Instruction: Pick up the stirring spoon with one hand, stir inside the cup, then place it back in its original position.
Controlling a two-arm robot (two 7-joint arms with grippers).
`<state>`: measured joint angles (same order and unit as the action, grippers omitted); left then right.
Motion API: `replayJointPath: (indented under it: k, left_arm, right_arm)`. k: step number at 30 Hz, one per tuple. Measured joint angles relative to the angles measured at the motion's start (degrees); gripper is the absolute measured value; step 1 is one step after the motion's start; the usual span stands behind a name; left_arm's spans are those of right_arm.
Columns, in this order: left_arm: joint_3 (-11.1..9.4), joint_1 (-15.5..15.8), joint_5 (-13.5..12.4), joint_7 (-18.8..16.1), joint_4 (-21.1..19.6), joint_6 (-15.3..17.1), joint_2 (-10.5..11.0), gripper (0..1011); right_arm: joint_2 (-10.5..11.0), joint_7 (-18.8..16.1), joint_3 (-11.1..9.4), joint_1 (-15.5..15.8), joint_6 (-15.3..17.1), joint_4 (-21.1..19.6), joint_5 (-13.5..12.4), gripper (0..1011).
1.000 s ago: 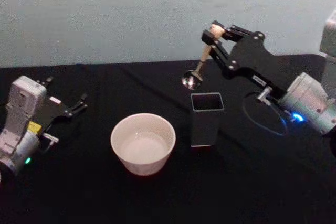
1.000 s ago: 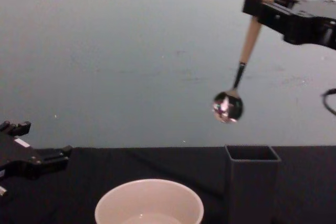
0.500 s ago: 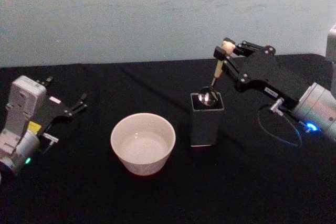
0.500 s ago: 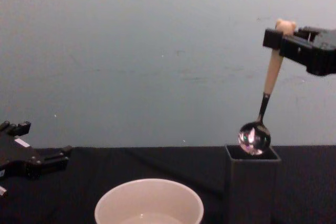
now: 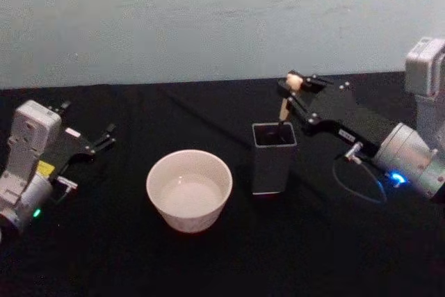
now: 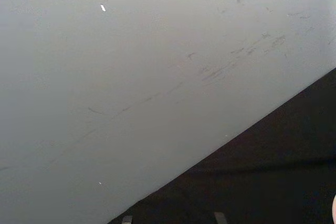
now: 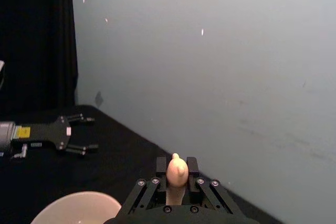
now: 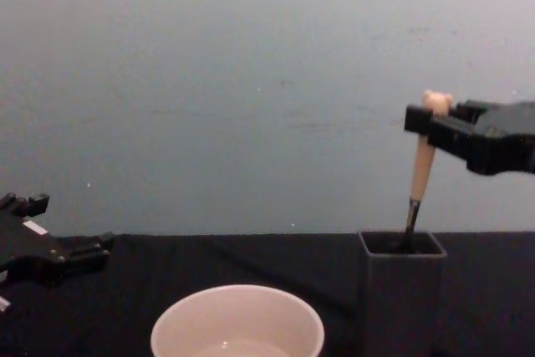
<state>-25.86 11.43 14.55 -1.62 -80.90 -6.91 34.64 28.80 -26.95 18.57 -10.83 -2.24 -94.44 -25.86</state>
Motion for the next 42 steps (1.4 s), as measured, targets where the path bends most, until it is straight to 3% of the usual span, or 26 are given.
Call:
replayJointPath:
  k: [17,42]
  left_arm:
    - [0.0,0.0,0.0,0.0,0.0,0.0,0.0,1001]
    - [0.0,0.0,0.0,0.0,0.0,0.0,0.0,1001]
  right_arm:
    - [-2.6,3.8,1.2,-0.5,5.9,3.8,0.3,224]
    - [-4.4,6.6,1.6,0.4,9.4,5.3,2.2,224]
